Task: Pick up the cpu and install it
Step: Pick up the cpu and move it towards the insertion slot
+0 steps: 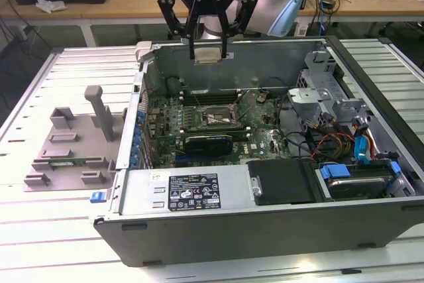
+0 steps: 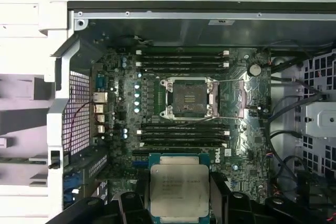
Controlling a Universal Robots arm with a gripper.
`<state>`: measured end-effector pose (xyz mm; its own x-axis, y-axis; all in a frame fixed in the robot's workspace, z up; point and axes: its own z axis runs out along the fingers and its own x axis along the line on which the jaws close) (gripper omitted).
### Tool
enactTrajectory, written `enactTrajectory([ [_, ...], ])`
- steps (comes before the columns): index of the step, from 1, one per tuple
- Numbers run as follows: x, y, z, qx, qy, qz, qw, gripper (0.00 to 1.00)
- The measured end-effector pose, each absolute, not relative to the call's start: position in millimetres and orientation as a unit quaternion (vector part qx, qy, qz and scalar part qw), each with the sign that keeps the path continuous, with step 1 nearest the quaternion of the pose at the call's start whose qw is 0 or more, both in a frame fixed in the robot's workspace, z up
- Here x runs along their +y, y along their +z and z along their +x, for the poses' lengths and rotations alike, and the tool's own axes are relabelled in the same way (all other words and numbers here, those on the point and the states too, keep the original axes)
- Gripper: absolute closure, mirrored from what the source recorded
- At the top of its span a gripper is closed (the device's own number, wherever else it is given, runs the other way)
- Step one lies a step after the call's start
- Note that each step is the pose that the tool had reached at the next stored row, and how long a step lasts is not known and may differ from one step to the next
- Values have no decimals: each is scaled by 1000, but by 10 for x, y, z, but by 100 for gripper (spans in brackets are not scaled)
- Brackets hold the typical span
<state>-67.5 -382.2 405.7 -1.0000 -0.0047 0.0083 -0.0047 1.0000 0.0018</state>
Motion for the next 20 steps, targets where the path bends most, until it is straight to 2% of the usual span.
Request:
enactTrajectory([
  [9, -3812, 3909, -669, -1000, -1, 2, 3, 46],
  [20, -3625, 3661, -648, -1000, -1, 2, 3, 46],
])
